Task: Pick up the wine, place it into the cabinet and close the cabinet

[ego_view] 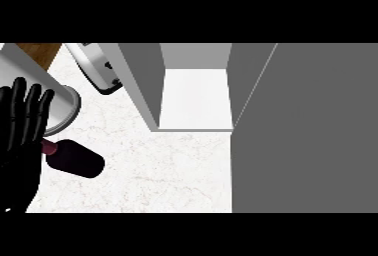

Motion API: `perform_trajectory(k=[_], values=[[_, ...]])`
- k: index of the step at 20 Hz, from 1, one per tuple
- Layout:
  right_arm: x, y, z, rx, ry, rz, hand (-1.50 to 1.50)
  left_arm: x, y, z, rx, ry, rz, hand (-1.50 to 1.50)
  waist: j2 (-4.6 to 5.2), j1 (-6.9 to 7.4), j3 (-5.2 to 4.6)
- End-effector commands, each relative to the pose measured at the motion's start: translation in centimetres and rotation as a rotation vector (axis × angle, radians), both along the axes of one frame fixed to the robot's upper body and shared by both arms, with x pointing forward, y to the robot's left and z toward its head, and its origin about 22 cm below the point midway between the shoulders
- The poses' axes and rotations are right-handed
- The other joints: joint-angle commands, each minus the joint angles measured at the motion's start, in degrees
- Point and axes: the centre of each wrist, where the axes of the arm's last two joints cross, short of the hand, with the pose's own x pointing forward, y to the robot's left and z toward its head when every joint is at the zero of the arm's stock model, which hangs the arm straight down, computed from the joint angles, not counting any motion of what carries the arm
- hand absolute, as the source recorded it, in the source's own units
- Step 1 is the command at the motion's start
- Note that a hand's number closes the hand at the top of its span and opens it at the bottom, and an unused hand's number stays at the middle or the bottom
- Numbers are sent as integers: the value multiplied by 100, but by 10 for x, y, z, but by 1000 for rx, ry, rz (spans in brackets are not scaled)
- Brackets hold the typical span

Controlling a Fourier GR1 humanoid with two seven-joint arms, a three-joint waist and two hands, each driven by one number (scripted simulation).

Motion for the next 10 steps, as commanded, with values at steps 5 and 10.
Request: perform_trajectory(k=[5,10], values=[[-46,14,-14,-4,7,47,-150,-33,6,-35,28,44,-124,-150,69,2,33],[-54,5,1,-28,151,266,-150,-39,0,-44,-226,249,-270,-150,65,1,32]])
